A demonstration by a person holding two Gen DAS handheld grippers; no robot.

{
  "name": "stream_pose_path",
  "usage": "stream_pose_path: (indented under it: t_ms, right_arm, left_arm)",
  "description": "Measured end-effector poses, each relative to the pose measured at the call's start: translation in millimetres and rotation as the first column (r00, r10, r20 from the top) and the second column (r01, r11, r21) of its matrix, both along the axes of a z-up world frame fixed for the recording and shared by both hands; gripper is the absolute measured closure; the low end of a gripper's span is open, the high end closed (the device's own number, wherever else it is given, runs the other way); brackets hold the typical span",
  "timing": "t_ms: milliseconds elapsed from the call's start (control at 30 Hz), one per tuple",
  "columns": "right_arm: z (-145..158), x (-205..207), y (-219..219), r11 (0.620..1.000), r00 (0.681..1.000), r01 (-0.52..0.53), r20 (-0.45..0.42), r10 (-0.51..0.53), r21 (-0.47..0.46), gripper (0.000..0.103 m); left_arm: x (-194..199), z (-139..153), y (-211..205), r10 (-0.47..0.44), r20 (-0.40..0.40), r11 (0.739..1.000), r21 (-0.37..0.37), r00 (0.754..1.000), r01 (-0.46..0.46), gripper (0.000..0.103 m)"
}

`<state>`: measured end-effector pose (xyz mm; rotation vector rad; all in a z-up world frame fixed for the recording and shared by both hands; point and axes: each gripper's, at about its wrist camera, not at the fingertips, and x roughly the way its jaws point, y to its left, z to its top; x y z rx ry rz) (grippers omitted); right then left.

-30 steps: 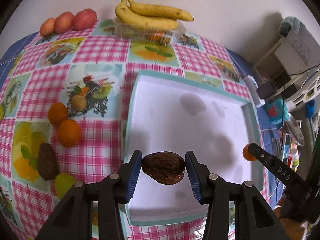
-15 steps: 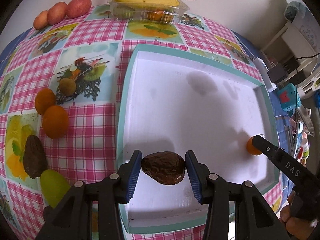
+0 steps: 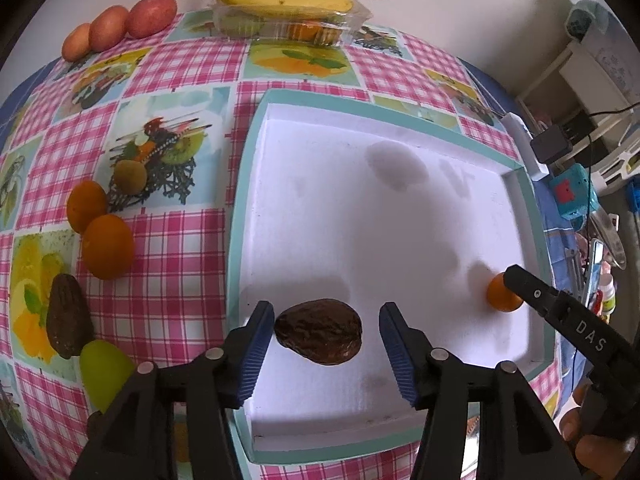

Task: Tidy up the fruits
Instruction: 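Open the right tool to drop the orange while the left tool releases the date in the tray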

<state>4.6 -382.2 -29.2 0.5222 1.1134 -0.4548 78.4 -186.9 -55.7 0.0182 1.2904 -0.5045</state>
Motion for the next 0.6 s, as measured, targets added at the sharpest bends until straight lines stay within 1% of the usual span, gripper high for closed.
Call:
stream_pose_path:
  t_ms: [100, 167, 200, 233, 267, 300, 367, 400, 433, 467, 533, 600]
  right_arm:
    - [7, 0, 1, 1.0, 1.0, -0.005, 0.012, 0.005, -0.013, 0.056]
    - [12, 0, 2, 1.0, 1.0, -0.009, 0.021, 0.01, -0.018, 0.053]
    - [14, 0, 3, 1.0, 1.0, -0.011, 0.024, 0.011, -0.021, 0.044]
    - [15, 0, 3, 1.0, 1.0, -0.012, 0.025, 0.012, -0.026, 0.038]
    - [16, 0, 4, 0.999, 1.0, -0.013, 0.025, 0.014, -0.031, 0.029]
    - [17, 0, 4, 0.999, 1.0, -0.016, 0.025, 0.017, -0.036, 0.026]
    - [18, -1, 6, 0.999, 1.0, -0.022, 0.021, 0.023, -0.045, 0.024]
    - [17, -1, 6, 0.999, 1.0, -0.022, 0.018, 0.023, -0.048, 0.022]
    - [16, -1, 6, 0.999, 1.0, -0.021, 0.016, 0.022, -0.049, 0.015]
    - [15, -2, 5, 0.999, 1.0, -0.017, 0.013, 0.018, -0.052, 0.013]
    - [14, -2, 4, 0.998, 1.0, -0.013, 0.014, 0.014, -0.058, 0.011]
    - [13, -3, 4, 0.998, 1.0, -0.008, 0.015, 0.009, -0.065, 0.011]
  left_arm:
    - [-1, 7, -1, -0.008, 0.012, 1.0, -0.01, 1.0, 0.008, 0.044]
    - [0, 14, 0, -0.006, 0.018, 1.0, -0.023, 1.0, 0.006, 0.043]
    - [0, 18, 2, -0.001, 0.025, 1.0, -0.027, 1.0, 0.002, 0.04]
    - [1, 21, 4, 0.004, 0.031, 1.0, -0.03, 1.0, -0.004, 0.036]
    - [2, 23, 6, 0.011, 0.037, 0.999, -0.031, 0.999, -0.01, 0.034]
    - [2, 26, 8, 0.017, 0.042, 0.999, -0.029, 0.999, -0.016, 0.03]
    - [3, 29, 12, 0.03, 0.056, 0.999, -0.021, 0.998, -0.029, 0.025]
    - [4, 30, 14, 0.038, 0.061, 0.999, -0.017, 0.997, -0.037, 0.021]
    - [5, 29, 16, 0.043, 0.062, 0.999, -0.014, 0.997, -0.043, 0.016]
    - [7, 28, 18, 0.049, 0.063, 0.999, -0.01, 0.997, -0.048, 0.014]
    - [9, 25, 21, 0.058, 0.066, 0.998, 0.003, 0.996, -0.059, 0.002]
    - [11, 22, 24, 0.069, 0.077, 0.997, 0.016, 0.995, -0.07, 0.0]
